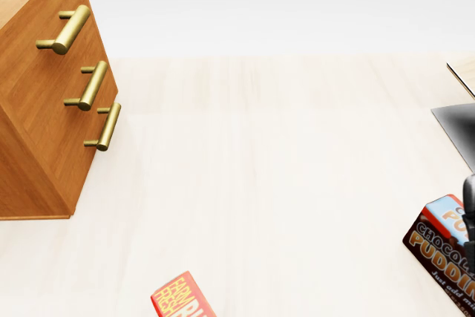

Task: Close the top drawer of the cabinet and put the bowl on top of it.

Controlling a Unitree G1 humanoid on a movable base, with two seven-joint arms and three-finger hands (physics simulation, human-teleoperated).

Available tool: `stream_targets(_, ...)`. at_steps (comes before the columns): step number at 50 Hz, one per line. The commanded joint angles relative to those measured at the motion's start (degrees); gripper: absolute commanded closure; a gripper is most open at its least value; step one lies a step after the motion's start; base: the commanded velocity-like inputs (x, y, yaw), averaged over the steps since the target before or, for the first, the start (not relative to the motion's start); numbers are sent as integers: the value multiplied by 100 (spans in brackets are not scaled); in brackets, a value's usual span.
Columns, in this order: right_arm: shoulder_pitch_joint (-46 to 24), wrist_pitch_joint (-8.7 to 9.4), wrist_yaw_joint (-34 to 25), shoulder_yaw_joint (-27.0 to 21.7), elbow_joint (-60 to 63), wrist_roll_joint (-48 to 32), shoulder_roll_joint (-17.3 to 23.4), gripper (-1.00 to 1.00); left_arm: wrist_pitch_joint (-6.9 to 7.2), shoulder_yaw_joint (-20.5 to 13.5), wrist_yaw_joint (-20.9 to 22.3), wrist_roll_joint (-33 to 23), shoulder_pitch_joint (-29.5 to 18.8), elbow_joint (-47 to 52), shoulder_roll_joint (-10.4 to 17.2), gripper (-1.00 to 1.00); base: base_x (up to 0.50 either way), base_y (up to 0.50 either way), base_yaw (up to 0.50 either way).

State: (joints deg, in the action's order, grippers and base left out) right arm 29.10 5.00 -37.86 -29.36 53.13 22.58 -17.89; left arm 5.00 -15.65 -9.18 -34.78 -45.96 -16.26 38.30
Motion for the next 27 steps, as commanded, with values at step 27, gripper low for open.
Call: stream_targets(27,-35,0,-2,0,-10,-36,-11,-100,0,-42,2994,-332,1992,5872,-1751,-100,0,0,0)
